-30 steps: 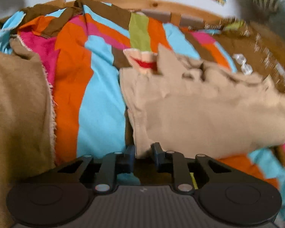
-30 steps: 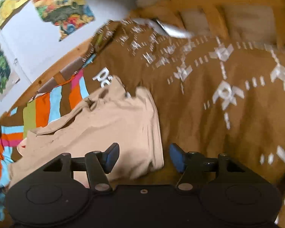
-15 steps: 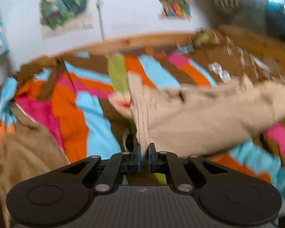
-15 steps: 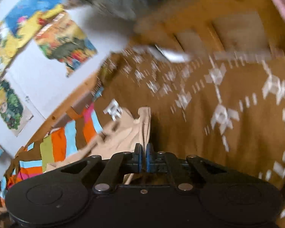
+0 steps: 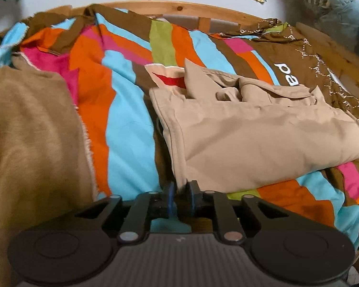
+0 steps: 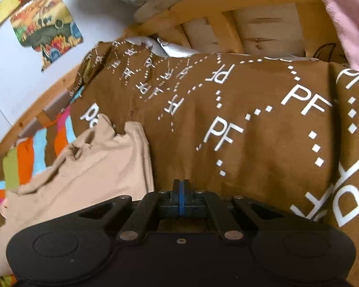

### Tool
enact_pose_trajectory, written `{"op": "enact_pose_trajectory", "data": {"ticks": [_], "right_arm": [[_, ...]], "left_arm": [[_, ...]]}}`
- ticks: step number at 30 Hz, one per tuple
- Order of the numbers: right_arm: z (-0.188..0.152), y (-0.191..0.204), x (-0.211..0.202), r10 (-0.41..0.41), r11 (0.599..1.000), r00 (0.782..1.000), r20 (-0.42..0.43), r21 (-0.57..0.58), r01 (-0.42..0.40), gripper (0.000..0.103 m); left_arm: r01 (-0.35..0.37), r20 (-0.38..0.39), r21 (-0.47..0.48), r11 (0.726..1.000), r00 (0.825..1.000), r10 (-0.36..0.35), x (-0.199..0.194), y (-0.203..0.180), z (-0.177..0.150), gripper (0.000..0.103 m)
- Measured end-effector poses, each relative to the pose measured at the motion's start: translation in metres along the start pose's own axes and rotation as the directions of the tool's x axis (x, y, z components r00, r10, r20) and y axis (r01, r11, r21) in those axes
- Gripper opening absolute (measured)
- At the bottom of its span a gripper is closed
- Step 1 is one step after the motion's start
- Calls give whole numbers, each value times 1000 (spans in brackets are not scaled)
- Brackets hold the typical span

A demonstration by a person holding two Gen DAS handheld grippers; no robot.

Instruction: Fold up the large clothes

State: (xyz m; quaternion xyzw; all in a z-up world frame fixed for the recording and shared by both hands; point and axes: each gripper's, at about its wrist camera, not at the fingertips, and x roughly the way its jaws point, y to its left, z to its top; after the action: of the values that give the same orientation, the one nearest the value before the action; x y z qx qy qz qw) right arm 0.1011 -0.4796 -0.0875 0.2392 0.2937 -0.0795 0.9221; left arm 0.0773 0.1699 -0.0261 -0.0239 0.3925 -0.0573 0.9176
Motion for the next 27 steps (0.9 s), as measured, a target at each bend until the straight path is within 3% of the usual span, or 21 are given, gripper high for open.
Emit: {"op": "enact_pose_trajectory", "data": {"ticks": [2, 4, 7, 11, 14, 17, 19, 21, 23, 25, 27], "right_arm": [[-1, 8, -3, 23, 999, 999, 22, -44, -22, 9], [-4, 21, -6, 53, 991, 998, 42, -122, -47, 18], [-15, 58, -8, 71, 944, 994, 86, -329, -39, 21], [-39, 114, 0, 156, 807, 982, 105, -587, -65, 27], [-54, 156, 17, 230, 718, 972, 44, -682, -138, 29], [-68, 192, 36, 268, 644, 963, 33, -749, -154, 40], [-75, 205, 56, 246, 642, 969, 22, -753, -146, 40], [-82, 206, 71, 199, 650, 980, -6, -748, -137, 40], [-90, 198, 83, 176, 654, 983, -58, -740, -161, 40], [-99, 192, 87, 185, 652, 981, -54, -740, -163, 40], [-105, 192, 91, 184, 647, 982, -37, -748, -149, 40]], "left_arm": [[-29, 30, 0, 1000, 999, 29, -10, -9, 0, 62], [-68, 113, -17, 998, 991, 69, -26, -20, -3, 70], [-26, 182, -24, 999, 983, 30, -29, -41, 6, 70], [30, 217, 5, 1000, 976, -30, 12, -84, 36, 73], [88, 189, 41, 995, 978, -94, 59, -119, 54, 73], [63, 123, 117, 991, 989, -77, 107, -146, 60, 68], [34, 91, 171, 985, 995, -50, 129, -152, 50, 68], [40, 111, 205, 978, 992, -64, 138, -151, 40, 68], [75, 126, 203, 976, 987, -102, 146, -145, 35, 68], [102, 123, 187, 977, 984, -126, 150, -140, 34, 68], [84, 123, 198, 977, 986, -110, 147, -143, 35, 69]]}}
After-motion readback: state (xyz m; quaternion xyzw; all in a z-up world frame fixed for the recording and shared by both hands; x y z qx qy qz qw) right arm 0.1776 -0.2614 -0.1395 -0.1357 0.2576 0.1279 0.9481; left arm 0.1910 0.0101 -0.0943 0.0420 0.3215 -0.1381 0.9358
